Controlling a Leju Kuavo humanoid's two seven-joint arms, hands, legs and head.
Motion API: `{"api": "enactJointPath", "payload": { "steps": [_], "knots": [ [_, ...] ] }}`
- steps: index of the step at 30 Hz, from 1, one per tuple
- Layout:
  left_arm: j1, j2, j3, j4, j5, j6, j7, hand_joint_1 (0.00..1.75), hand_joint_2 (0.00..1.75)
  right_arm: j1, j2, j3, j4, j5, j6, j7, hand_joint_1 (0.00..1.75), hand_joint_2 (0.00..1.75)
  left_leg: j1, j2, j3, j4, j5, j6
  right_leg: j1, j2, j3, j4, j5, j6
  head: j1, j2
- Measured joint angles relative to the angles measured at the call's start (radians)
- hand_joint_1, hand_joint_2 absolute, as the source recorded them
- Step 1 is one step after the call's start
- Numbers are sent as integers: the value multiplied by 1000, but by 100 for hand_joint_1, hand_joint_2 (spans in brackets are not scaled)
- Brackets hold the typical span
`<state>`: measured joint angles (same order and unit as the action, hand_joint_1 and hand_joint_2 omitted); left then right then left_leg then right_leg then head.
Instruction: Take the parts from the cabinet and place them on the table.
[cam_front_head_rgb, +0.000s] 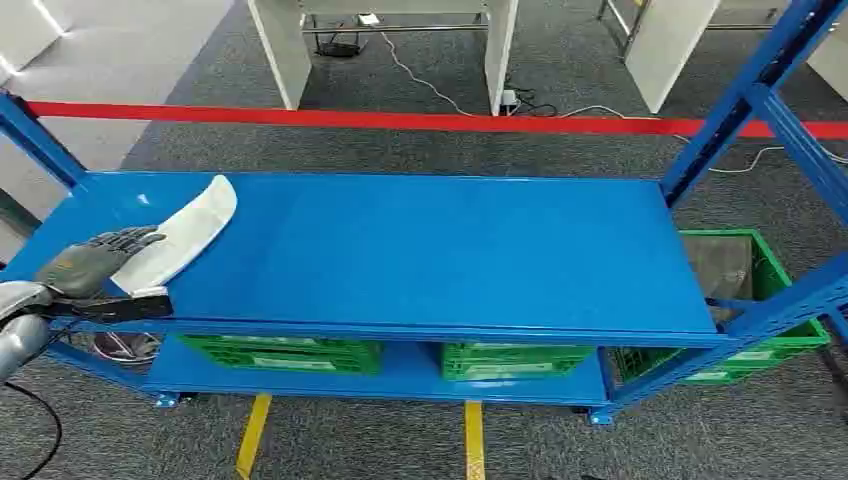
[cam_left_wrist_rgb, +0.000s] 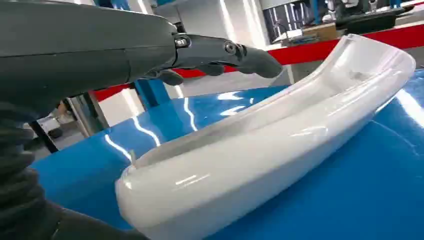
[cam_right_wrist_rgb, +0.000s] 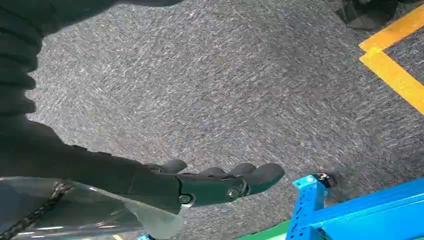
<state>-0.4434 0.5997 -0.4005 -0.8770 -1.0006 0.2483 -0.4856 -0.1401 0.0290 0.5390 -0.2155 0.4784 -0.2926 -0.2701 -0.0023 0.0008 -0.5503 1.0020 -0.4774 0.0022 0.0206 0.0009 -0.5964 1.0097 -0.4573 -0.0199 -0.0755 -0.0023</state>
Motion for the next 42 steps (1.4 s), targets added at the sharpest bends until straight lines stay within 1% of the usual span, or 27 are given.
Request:
{"api": "enactJointPath", "payload": {
  "steps": [22,23,24,26,35,42],
  "knots": [
    [-19,-1,-2,36,3,5,-2,0,175,0,0,-2,0,6,0,-11,0,175,0,0,0,0,0,0,0,0,0,0,0,0,0,0],
    [-21,-1,-2,37,3,2,-2,9,175,0,0,-2,0,6,0,-12,0,175,0,0,0,0,0,0,0,0,0,0,0,0,0,0],
    [-24,-3,-2,41,3,-1,-2,152,175,0,0,-2,0,6,0,-14,0,175,0,0,0,0,0,0,0,0,0,0,0,0,0,0],
    [-30,-6,-3,51,3,-7,-2,175,175,0,0,-3,-1,6,0,-15,0,175,0,0,0,0,0,0,0,0,0,0,0,0,0,0],
    [-54,-14,-26,110,-3,-16,-11,175,175,0,4,-10,-4,18,0,-24,0,175,0,0,0,0,0,0,0,0,0,0,0,0,0,0],
    [-84,-15,-31,125,5,-10,-21,175,175,0,5,-23,-5,23,0,-28,0,175,0,0,0,0,0,0,0,0,0,0,0,0,0,0]
  ]
}}
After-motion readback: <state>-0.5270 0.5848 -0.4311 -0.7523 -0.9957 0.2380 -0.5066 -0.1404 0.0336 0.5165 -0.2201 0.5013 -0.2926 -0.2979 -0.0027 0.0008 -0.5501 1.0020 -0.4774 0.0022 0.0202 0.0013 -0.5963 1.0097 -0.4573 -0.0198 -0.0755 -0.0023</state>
